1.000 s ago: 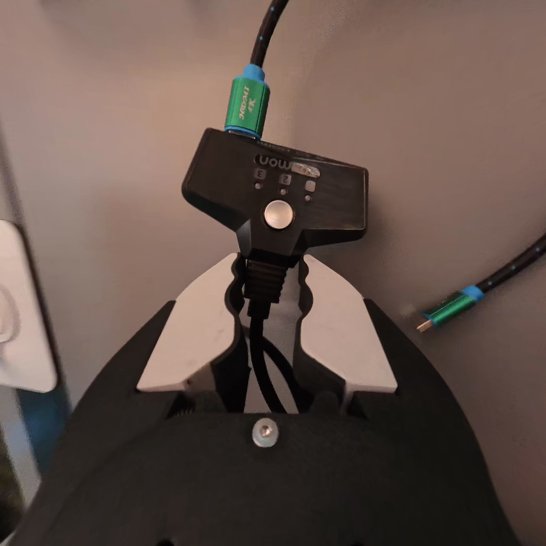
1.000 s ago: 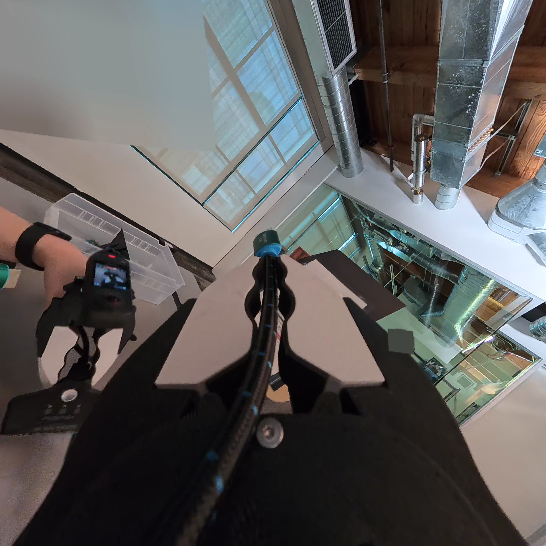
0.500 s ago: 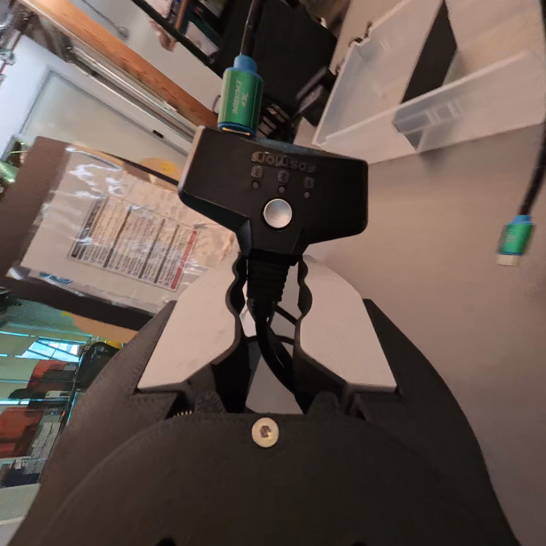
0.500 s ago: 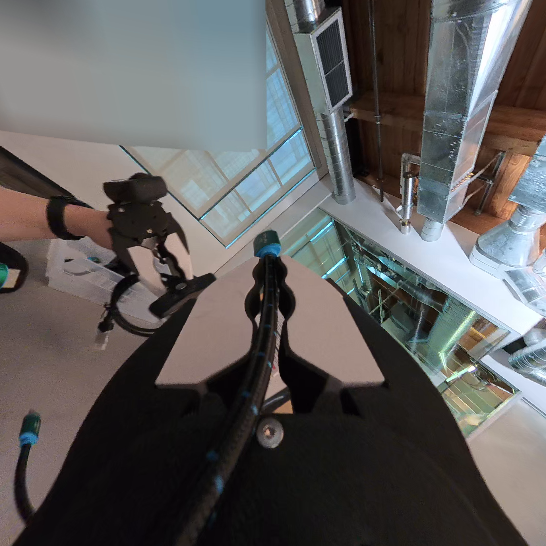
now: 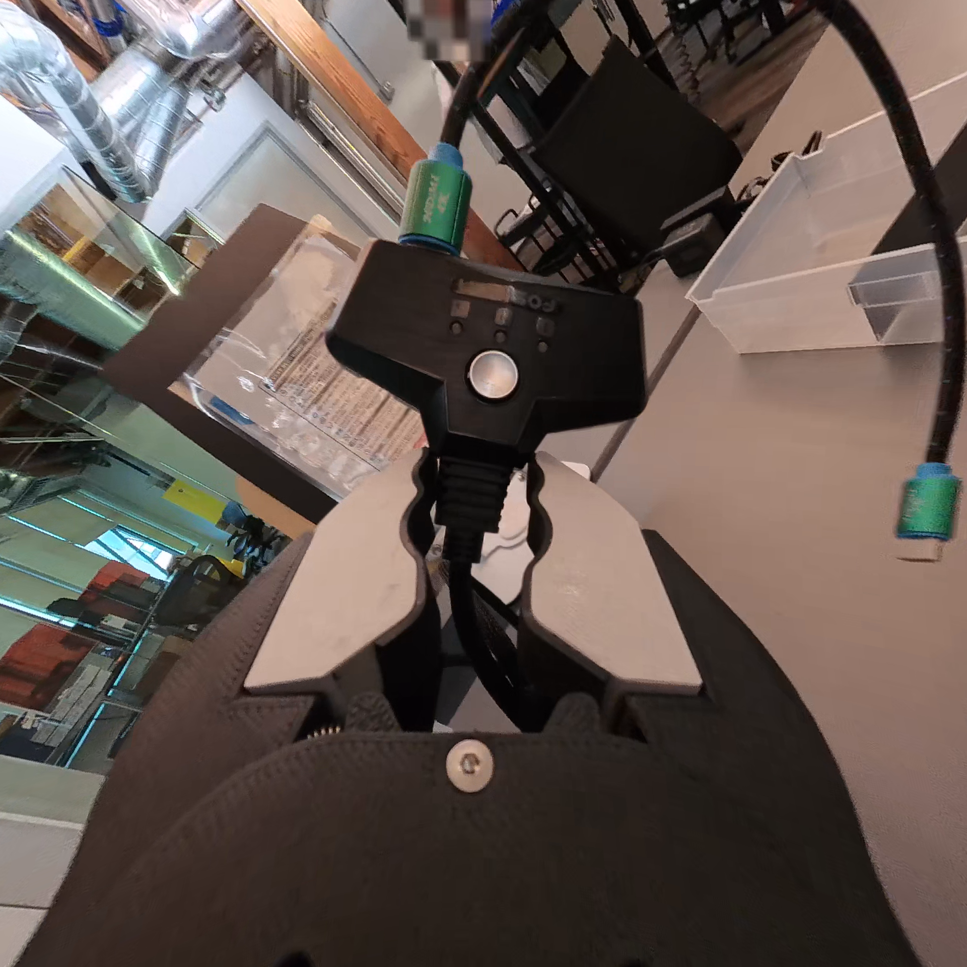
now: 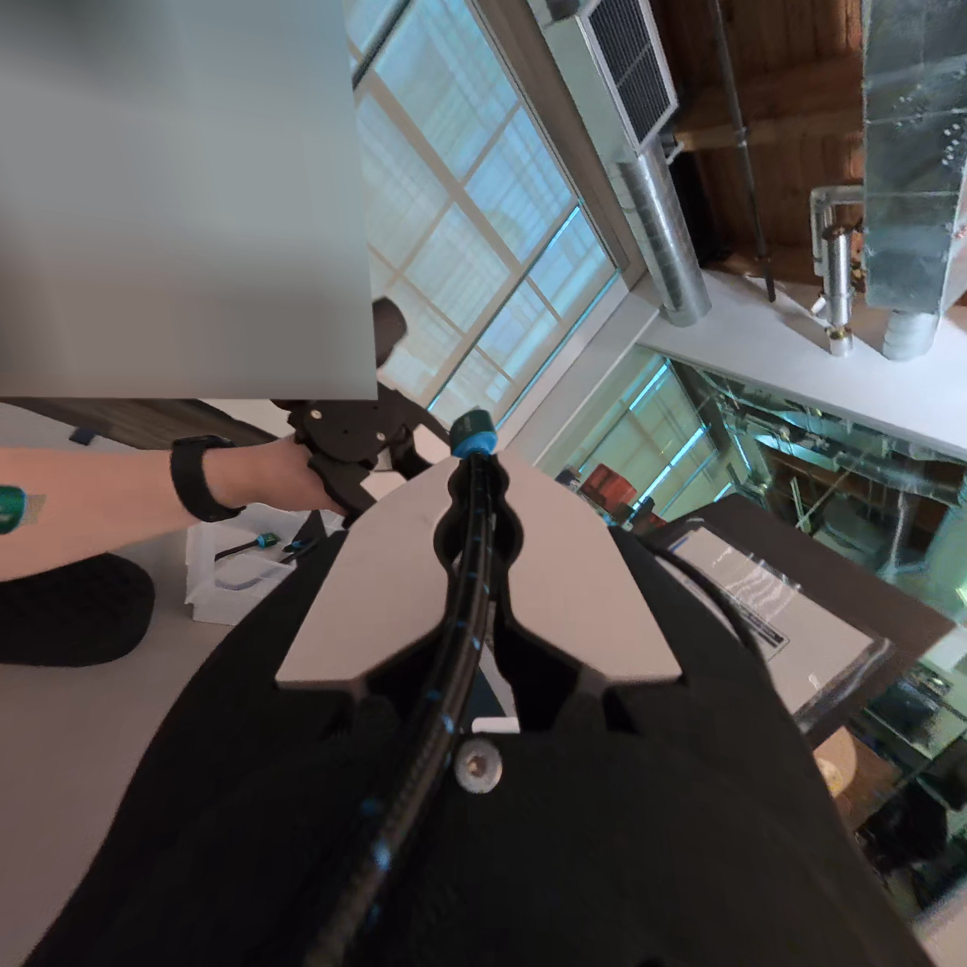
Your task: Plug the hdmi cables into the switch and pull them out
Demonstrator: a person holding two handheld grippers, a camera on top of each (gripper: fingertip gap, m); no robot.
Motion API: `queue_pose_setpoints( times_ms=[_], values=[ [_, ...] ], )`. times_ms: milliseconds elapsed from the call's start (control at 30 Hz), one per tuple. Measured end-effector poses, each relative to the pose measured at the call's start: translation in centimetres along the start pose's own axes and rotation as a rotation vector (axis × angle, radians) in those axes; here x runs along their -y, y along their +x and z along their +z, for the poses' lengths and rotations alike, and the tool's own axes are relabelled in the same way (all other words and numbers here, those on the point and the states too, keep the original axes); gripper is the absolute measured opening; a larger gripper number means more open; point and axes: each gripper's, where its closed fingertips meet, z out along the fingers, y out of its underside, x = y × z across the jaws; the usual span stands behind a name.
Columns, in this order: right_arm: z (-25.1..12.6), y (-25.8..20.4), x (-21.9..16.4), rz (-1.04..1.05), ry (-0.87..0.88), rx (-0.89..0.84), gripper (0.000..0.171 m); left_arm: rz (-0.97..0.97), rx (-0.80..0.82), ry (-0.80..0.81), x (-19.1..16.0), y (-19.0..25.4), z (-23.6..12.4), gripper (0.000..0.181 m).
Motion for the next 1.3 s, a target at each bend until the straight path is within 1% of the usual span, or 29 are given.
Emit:
queue_pose_setpoints(
  times_ms=[67, 233, 367, 500, 567, 833, 1033, 1133, 1233, 1300],
  values=[
    [0.5, 0.3, -0.9, 0.007, -0.005, -0.045, 0.008, 0.002, 0.019, 0.020, 0.3, -0.4, -0.3, 0.033],
    [0.5, 1.4, -1.8, 0.037, 0.036, -0.157, 0.007, -0.021, 0.065, 0.074, 1.0, -1.8, -1.4, 0.033],
    [0.9, 1.4, -2.8, 0.013, 0.003, -0.189, 0.008, -0.007, 0.113, 0.112, 1.7, -2.6, -2.3, 0.033],
    [0.9, 1.7, -3.1, 0.086, 0.020, -0.218, 0.007, 0.017, 0.171, 0.161, 2.7, -3.3, -3.2, 0.033],
    [0.8, 2.1, -3.2, 0.112, 0.024, -0.261, 0.007, 0.028, 0.194, 0.189, 3.2, -3.4, -3.7, 0.033],
    [0.4, 3.4, -3.7, 0.214, 0.003, -0.415, 0.008, 0.096, 0.246, 0.296, 6.0, -2.3, -4.8, 0.033],
    [-0.2, 4.5, -4.1, 0.267, 0.034, -0.449, 0.007, 0.154, 0.240, 0.343, 7.7, -0.6, -5.1, 0.033],
    [-0.5, 5.0, -4.5, 0.240, 0.023, -0.463, 0.007, 0.171, 0.245, 0.358, 8.2, -0.2, -5.3, 0.033],
    [-1.3, 6.3, -4.7, 0.139, 0.004, -0.511, 0.006, 0.154, 0.240, 0.378, 8.5, -0.5, -5.9, 0.033],
    [-2.1, 7.0, -4.0, 0.078, 0.036, -0.522, 0.006, 0.134, 0.232, 0.394, 8.7, -0.7, -6.2, 0.033]
  ],
)
